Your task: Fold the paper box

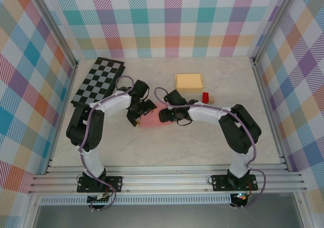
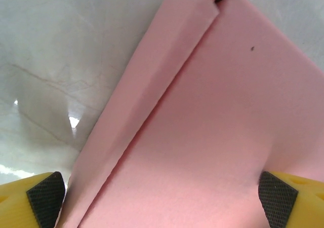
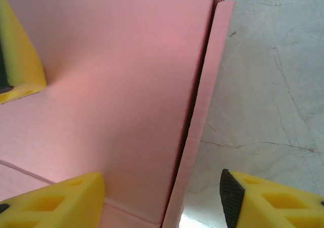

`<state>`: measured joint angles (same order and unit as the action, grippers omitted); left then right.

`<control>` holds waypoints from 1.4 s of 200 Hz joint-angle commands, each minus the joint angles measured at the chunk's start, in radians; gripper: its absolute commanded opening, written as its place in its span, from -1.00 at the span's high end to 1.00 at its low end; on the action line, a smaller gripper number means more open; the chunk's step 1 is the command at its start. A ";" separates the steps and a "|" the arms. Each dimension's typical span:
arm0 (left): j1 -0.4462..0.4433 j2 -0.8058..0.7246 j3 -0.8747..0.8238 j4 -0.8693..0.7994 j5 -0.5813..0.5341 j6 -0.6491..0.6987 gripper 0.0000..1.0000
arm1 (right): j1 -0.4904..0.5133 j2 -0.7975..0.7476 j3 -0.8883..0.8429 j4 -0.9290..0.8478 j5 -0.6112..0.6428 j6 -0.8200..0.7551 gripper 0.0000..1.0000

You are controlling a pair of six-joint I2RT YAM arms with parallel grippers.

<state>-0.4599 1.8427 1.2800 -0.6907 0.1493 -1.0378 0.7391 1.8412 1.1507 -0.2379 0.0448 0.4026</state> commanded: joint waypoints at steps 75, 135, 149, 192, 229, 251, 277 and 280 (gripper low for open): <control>0.004 0.081 0.059 -0.120 0.110 -0.095 -1.00 | 0.000 0.008 -0.020 -0.017 -0.015 0.010 -0.28; 0.004 0.126 0.055 -0.125 0.092 -0.058 -1.00 | 0.000 -0.052 0.002 -0.083 -0.007 0.009 -0.33; 0.004 0.128 0.053 -0.124 0.096 -0.056 -1.00 | 0.000 -0.074 0.017 -0.125 0.000 0.017 -0.33; 0.004 0.125 0.091 -0.176 0.062 -0.024 -1.00 | 0.000 -0.089 0.049 -0.207 -0.022 0.044 -0.32; 0.006 0.124 0.110 -0.210 0.041 -0.005 -1.00 | 0.000 -0.069 0.059 -0.221 -0.031 0.056 -0.29; 0.007 0.118 0.102 -0.207 0.038 -0.008 -1.00 | 0.000 -0.062 0.062 -0.219 -0.050 0.062 -0.23; 0.006 0.116 0.096 -0.202 0.039 -0.012 -1.00 | 0.000 -0.060 0.066 -0.219 -0.059 0.061 -0.20; 0.006 0.116 0.096 -0.201 0.039 -0.013 -1.00 | 0.000 -0.059 0.067 -0.219 -0.059 0.059 -0.20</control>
<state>-0.4545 1.9270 1.3918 -0.8295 0.2268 -1.0534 0.7345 1.7763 1.1828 -0.4370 0.0246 0.4480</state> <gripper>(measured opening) 0.999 0.606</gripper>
